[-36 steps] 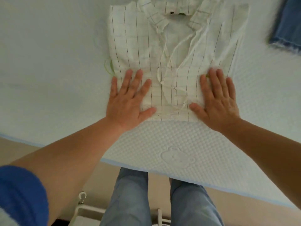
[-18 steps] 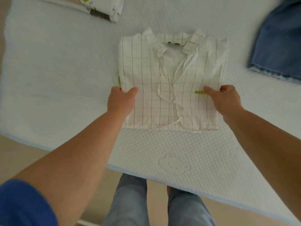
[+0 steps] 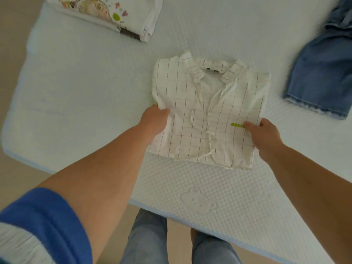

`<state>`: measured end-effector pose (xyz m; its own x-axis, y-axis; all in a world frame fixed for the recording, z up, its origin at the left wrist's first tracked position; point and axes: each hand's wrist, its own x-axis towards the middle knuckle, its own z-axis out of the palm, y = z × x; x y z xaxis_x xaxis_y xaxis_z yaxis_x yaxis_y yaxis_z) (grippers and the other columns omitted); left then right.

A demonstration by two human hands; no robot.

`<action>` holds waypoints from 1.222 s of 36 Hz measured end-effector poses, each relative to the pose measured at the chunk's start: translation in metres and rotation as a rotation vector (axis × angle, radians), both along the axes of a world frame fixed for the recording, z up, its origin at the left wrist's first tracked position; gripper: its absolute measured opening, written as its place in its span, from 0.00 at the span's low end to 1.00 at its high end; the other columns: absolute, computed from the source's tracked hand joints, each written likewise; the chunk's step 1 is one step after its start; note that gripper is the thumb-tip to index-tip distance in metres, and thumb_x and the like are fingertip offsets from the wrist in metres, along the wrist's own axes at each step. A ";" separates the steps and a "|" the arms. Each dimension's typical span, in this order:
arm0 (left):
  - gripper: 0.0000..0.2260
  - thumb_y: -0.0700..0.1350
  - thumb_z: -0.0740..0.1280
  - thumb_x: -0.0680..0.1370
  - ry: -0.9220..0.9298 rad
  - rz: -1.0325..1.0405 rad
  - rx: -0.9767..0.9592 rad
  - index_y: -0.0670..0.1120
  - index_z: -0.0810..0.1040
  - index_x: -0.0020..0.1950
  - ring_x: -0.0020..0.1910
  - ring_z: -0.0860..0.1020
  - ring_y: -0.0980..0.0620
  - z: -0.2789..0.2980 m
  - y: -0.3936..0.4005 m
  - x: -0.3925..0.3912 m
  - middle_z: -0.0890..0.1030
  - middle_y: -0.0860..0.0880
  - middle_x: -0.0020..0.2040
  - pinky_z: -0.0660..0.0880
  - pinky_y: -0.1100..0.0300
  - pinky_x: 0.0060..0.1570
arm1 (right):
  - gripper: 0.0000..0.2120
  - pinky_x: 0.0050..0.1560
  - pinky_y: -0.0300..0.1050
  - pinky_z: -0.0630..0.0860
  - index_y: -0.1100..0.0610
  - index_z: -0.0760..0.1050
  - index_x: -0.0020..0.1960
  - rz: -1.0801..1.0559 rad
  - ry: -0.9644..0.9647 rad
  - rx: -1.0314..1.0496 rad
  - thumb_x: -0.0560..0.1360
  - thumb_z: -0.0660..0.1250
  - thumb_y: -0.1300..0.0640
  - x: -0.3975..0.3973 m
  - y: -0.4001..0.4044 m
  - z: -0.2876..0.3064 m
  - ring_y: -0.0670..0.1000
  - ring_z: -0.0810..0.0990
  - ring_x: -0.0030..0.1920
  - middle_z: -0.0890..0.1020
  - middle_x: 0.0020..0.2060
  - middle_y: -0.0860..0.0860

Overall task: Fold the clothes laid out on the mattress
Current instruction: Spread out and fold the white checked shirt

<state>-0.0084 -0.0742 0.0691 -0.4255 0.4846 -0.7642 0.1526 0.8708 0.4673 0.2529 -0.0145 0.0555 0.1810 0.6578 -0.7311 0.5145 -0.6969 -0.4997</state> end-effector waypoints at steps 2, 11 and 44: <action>0.04 0.47 0.62 0.78 -0.038 0.074 0.075 0.50 0.72 0.44 0.38 0.73 0.56 0.008 -0.004 -0.001 0.75 0.54 0.39 0.70 0.63 0.37 | 0.04 0.36 0.39 0.70 0.51 0.71 0.47 0.013 -0.014 0.046 0.76 0.66 0.53 0.000 -0.001 0.007 0.46 0.76 0.41 0.76 0.40 0.43; 0.02 0.46 0.68 0.74 -0.061 0.226 0.274 0.53 0.78 0.43 0.45 0.82 0.51 0.085 -0.015 -0.038 0.83 0.53 0.43 0.79 0.53 0.45 | 0.05 0.32 0.37 0.67 0.48 0.70 0.42 0.155 0.016 0.225 0.76 0.63 0.50 -0.031 -0.007 0.077 0.43 0.75 0.38 0.77 0.39 0.42; 0.06 0.49 0.63 0.76 0.092 0.000 0.472 0.49 0.77 0.45 0.44 0.77 0.47 0.041 0.233 -0.380 0.79 0.46 0.47 0.76 0.52 0.47 | 0.11 0.39 0.42 0.71 0.55 0.73 0.56 -0.032 -0.014 0.472 0.77 0.64 0.51 -0.364 0.205 0.040 0.50 0.75 0.41 0.76 0.43 0.45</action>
<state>-0.3888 0.1592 0.1099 -0.4812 0.7696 -0.4197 0.2118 0.5667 0.7963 -0.1108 0.1903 0.0956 0.2144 0.9117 -0.3506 0.5057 -0.4107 -0.7587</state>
